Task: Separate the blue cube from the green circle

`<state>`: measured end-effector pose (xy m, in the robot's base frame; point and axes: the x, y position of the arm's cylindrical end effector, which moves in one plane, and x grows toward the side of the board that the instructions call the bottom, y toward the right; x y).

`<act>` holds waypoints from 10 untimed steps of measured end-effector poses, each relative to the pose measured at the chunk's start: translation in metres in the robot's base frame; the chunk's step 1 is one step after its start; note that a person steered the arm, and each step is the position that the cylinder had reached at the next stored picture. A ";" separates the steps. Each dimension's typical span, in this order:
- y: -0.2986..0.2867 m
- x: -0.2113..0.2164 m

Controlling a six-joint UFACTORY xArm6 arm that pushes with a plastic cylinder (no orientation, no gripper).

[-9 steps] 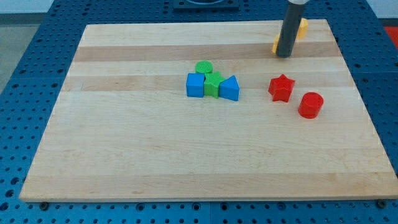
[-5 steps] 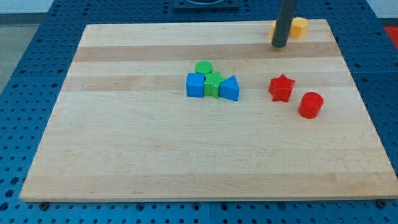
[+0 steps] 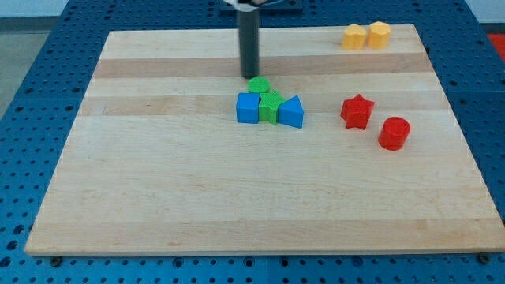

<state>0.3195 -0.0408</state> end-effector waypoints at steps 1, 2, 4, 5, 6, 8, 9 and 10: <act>-0.034 0.024; -0.055 0.059; -0.045 0.101; -0.022 0.101; -0.007 0.096; 0.021 0.072; 0.041 0.058; 0.062 0.048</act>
<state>0.3671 0.0212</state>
